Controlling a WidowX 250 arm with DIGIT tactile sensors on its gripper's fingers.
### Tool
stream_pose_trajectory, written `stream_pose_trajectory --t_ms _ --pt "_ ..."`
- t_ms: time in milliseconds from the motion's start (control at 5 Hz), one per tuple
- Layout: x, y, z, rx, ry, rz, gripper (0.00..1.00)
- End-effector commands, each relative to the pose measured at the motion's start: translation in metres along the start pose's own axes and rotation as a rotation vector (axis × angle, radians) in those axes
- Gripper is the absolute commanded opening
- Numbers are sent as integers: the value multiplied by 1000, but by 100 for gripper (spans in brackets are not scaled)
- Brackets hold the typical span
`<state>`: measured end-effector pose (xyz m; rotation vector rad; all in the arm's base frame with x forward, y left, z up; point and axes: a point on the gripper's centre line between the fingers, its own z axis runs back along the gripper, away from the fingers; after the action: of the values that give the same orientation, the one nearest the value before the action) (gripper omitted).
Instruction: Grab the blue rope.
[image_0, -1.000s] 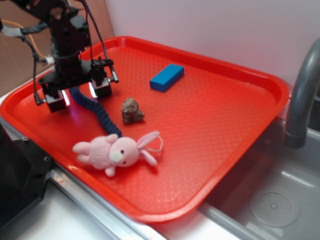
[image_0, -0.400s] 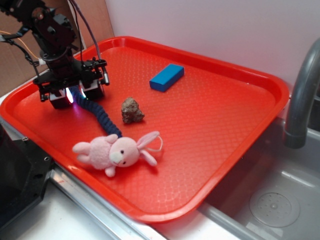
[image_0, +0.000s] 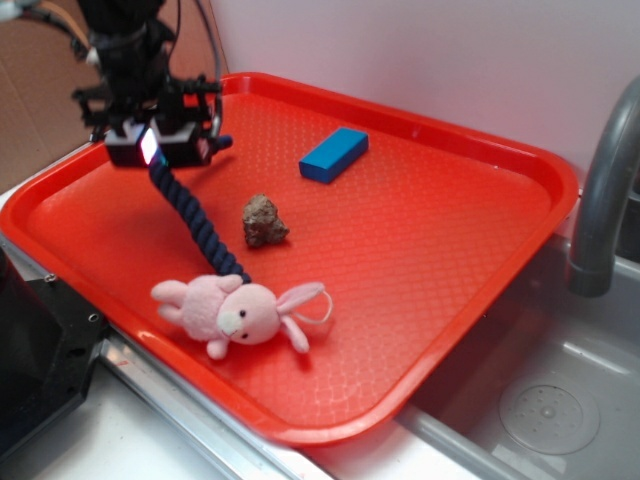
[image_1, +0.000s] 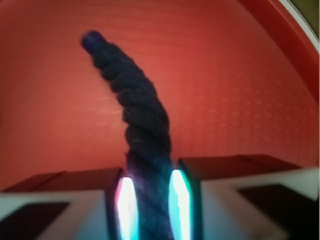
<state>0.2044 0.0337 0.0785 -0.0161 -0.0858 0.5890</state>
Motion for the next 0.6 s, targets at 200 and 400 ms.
stream_pose_trajectory --t_ms 200,400 --pt "-12 -36 116 -163 77 -479 0" --pt "-31 -45 133 -162 20 -541 0"
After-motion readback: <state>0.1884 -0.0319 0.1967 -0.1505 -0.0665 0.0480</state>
